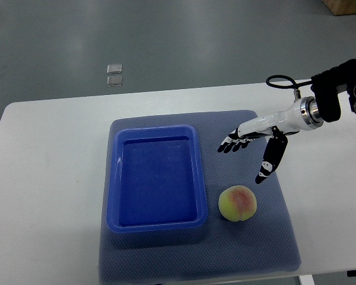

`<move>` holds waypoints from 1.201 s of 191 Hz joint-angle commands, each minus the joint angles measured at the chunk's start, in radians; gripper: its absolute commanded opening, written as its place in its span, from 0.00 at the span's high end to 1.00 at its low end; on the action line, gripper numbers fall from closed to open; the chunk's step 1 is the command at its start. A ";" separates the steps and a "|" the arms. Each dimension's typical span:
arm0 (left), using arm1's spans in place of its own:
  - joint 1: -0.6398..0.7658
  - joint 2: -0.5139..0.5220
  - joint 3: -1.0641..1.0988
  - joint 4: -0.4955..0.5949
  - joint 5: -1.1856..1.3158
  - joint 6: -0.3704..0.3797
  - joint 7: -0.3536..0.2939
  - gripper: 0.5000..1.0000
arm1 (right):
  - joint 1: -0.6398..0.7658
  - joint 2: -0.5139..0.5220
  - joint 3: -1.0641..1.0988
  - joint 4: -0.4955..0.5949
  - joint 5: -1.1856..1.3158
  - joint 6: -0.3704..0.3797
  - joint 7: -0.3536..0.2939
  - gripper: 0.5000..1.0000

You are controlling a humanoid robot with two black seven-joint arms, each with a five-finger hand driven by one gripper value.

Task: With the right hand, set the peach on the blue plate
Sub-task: 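Lower the right hand around the peach and close its fingers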

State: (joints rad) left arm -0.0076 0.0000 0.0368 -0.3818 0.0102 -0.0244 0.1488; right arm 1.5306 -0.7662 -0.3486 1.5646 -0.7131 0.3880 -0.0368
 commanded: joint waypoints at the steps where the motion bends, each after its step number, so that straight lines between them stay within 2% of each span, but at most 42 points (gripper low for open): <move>1: 0.000 0.000 0.000 0.001 0.001 0.000 0.000 0.00 | -0.070 -0.002 0.023 0.000 0.000 -0.031 0.000 0.14; 79: 0.000 0.000 0.000 0.004 -0.001 0.000 0.001 0.00 | -0.293 0.010 0.134 -0.003 -0.017 -0.077 0.000 0.14; 89: 0.000 0.000 0.000 0.004 -0.001 0.000 0.001 0.00 | -0.293 0.010 0.134 -0.003 -0.017 -0.077 0.000 0.14; 90: 0.000 0.000 0.000 0.004 -0.001 0.000 0.001 0.00 | -0.311 0.013 0.141 -0.006 -0.020 -0.098 0.000 0.14; 98: 0.000 0.000 0.000 0.004 -0.001 0.000 0.001 0.00 | -0.322 0.013 0.145 -0.008 -0.028 -0.109 0.000 0.14; 186: 0.000 0.000 0.000 0.004 -0.001 0.000 0.001 0.00 | -0.406 0.022 0.168 -0.023 -0.098 -0.141 0.034 0.14; 205: 0.000 0.000 0.000 0.004 0.001 0.000 0.001 0.00 | -0.440 0.028 0.194 -0.034 -0.112 -0.143 0.051 0.15; 229: 0.000 0.000 0.000 0.004 -0.001 0.000 0.001 0.00 | -0.475 0.047 0.200 -0.049 -0.146 -0.182 0.061 0.20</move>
State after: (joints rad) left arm -0.0077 0.0000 0.0369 -0.3773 0.0094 -0.0244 0.1504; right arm 1.0736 -0.7277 -0.1519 1.5237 -0.8391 0.2257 0.0177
